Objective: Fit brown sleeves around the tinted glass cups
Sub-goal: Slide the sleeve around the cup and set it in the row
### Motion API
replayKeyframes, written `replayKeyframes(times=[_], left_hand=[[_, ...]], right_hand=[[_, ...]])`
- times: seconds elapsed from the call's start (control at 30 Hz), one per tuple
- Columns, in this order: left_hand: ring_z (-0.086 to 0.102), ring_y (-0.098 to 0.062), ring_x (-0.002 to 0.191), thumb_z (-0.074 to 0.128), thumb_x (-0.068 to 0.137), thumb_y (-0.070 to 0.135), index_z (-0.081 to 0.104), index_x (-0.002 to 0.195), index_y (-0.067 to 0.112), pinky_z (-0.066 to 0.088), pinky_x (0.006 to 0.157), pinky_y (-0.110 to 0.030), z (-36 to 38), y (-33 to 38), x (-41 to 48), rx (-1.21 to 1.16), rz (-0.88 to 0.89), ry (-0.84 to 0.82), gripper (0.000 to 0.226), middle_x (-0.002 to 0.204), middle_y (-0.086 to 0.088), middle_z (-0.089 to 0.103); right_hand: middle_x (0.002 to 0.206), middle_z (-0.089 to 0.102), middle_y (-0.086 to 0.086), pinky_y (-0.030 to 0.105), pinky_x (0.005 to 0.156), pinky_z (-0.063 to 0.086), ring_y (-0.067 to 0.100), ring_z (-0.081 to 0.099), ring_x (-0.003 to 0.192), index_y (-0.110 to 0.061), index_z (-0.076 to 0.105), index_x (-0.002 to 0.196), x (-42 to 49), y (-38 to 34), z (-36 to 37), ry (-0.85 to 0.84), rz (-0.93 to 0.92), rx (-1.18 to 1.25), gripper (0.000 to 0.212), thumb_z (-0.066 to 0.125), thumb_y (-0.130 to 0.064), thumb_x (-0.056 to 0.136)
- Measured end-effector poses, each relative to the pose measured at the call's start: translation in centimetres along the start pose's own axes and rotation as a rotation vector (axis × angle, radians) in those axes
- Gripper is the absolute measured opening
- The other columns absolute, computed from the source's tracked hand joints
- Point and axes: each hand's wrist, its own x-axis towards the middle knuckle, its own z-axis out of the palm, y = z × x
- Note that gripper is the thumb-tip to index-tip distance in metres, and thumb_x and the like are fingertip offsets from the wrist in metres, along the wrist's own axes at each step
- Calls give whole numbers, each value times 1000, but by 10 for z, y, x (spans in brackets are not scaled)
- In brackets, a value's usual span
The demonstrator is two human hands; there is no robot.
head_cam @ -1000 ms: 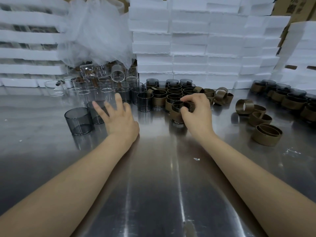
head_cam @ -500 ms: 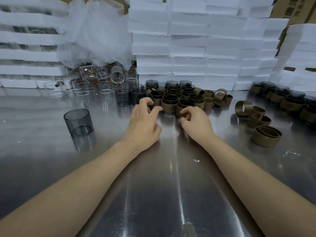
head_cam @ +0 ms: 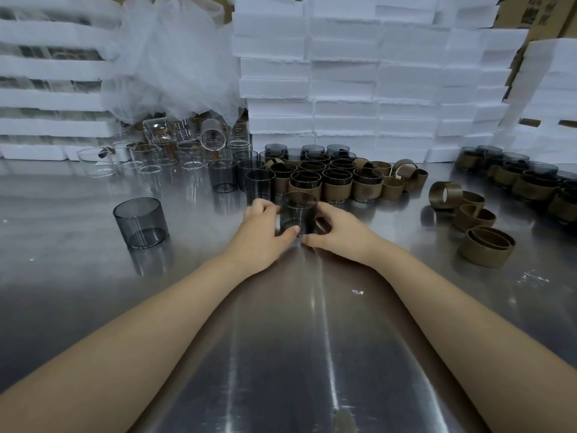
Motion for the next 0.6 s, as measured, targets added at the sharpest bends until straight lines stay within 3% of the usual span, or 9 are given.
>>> replayKeyframes(times=[0.1,0.17,0.23,0.33,0.4,0.47,0.53,0.6], left_hand=[[47,-9,119,53,98,31,47,138,13,29,90,-4,-2,4,-3,-93,107,-8,44,125,8,38],[46,-5,125,49,100,30,43,142,20,32,99,-11,-4,7,-5,-208,164,-8,43,131,10,39],[47,3,126,47,102,28,36,148,25,35,105,-15,-7,11,-7,-386,169,-3,47,138,11,41],[52,18,110,47,103,20,30,152,29,38,92,-4,-9,15,-8,-519,157,-38,53,131,20,51],[55,12,112,45,103,19,33,150,29,42,99,-15,-8,14,-7,-586,130,-76,50,125,23,55],[58,-4,115,44,103,19,36,148,31,45,103,-26,-7,12,-6,-611,122,-73,47,122,19,58],[59,-10,112,45,103,19,40,144,36,49,93,-22,-8,11,-5,-621,110,-57,44,121,14,59],[59,-6,109,46,102,21,45,139,41,51,85,-15,-10,10,-4,-641,101,-42,41,120,12,60]], right_hand=[[117,62,-9,14,91,44,7,58,109,-17,52,128,0,3,0,91,-27,55,64,82,-33,74],[107,61,-18,4,83,41,-5,57,99,-24,53,121,0,0,1,220,-98,93,63,86,-31,68],[107,61,-20,7,84,43,-8,57,99,-33,51,115,1,-4,1,346,-168,182,64,88,-27,64],[115,59,-6,12,84,45,2,59,103,-31,45,116,1,-6,2,436,-236,230,66,86,-24,64],[118,54,2,15,85,47,8,58,104,-26,46,119,0,-5,3,447,-281,156,66,86,-19,66],[121,49,2,14,91,45,8,55,107,-18,50,127,-2,-3,3,437,-316,91,69,86,-13,68],[120,46,-1,9,95,40,4,52,109,-19,52,133,-1,-3,3,417,-328,61,75,86,-11,67],[117,47,-7,8,94,39,-3,52,108,-22,56,129,0,-4,3,414,-323,76,75,88,-10,63]])
